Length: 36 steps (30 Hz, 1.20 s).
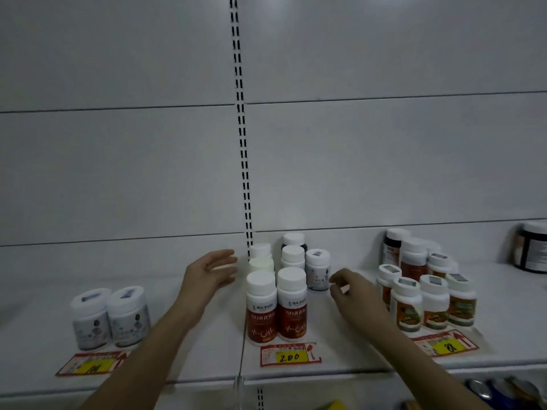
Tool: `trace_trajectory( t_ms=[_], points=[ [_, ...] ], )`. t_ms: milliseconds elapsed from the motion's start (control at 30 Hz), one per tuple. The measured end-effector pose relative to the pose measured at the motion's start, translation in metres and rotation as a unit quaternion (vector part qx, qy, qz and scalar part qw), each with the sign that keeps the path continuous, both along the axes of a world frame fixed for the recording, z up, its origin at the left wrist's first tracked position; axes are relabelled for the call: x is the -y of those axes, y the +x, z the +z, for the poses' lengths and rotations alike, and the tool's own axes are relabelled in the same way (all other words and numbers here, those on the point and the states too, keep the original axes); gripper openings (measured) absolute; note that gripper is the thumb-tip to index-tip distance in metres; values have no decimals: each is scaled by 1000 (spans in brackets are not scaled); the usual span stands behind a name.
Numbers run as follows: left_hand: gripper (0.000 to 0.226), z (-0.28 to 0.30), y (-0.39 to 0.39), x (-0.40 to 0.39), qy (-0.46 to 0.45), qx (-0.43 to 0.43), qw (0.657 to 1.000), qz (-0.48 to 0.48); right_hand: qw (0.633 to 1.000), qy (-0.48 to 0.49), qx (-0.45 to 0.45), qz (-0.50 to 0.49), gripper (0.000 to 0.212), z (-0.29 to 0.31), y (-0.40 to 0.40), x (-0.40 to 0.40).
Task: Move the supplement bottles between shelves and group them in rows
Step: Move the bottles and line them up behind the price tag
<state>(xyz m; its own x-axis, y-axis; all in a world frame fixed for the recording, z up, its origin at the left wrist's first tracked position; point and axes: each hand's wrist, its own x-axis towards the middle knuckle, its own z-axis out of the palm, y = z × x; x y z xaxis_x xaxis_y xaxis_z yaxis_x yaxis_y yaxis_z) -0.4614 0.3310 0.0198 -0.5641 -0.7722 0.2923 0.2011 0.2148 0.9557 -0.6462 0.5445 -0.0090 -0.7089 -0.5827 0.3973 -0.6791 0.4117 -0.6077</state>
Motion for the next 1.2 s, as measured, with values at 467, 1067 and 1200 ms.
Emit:
trace_trajectory(
  t_ms=[467, 1067, 1200],
  points=[
    [45, 60, -80, 47, -311, 324, 875, -184, 958, 224, -4, 178, 42, 101, -27, 88],
    [40, 183, -56, 34, -269, 180, 941, -100, 982, 59, 12, 178, 27, 222, -27, 52],
    [37, 212, -47, 18, -274, 155, 943, -109, 984, 61, -17, 166, 26, 250, -19, 43]
  ],
)
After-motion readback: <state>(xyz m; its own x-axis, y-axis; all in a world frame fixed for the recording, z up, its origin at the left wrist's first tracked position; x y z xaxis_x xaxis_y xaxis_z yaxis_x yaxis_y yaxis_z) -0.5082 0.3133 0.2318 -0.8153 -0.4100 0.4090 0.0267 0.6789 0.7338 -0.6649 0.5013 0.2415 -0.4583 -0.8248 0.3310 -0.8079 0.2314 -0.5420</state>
